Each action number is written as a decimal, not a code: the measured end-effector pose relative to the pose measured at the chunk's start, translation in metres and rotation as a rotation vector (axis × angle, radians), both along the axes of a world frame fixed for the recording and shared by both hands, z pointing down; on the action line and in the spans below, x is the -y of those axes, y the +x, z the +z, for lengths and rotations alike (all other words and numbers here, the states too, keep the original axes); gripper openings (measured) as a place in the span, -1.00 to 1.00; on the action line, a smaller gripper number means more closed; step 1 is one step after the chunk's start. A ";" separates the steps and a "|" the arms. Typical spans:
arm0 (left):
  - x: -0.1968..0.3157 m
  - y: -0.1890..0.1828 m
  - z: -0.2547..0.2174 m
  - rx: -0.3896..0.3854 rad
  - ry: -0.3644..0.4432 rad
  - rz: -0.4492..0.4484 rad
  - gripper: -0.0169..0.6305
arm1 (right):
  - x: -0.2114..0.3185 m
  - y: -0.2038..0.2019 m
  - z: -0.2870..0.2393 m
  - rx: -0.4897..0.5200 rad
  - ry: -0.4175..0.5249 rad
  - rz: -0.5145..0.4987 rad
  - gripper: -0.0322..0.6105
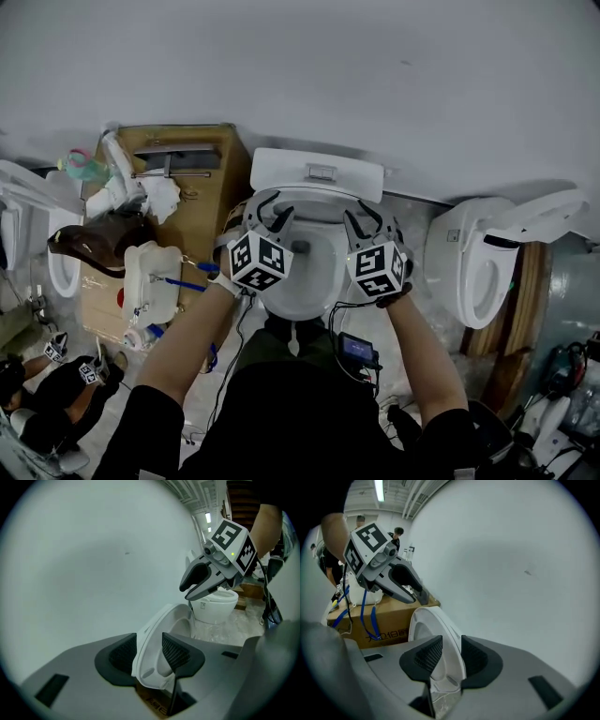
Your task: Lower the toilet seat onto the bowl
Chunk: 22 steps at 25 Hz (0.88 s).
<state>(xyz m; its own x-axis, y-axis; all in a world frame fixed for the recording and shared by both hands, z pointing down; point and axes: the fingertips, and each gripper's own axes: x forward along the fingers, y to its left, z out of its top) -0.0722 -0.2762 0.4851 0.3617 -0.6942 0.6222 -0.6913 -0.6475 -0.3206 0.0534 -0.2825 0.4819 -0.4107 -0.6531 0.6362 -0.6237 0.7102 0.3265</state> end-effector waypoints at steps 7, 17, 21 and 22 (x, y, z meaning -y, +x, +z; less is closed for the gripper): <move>0.020 -0.007 0.040 0.086 -0.055 -0.029 -0.41 | 0.018 -0.002 0.034 -0.098 -0.011 -0.037 -0.47; 0.030 -0.003 0.060 0.118 -0.087 -0.007 -0.45 | 0.028 -0.006 0.052 -0.147 -0.020 -0.024 -0.47; 0.028 -0.005 0.064 0.119 -0.085 -0.014 -0.54 | 0.028 -0.008 0.053 -0.159 -0.010 -0.035 -0.48; 0.028 -0.005 0.064 0.119 -0.084 -0.016 -0.55 | 0.028 -0.007 0.053 -0.155 -0.010 -0.034 -0.48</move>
<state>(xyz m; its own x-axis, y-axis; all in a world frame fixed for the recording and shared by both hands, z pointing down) -0.0767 -0.3041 0.5491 0.2717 -0.6433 0.7158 -0.6621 -0.6648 -0.3461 0.0460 -0.3101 0.5346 -0.3283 -0.6340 0.7002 -0.5420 0.7336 0.4101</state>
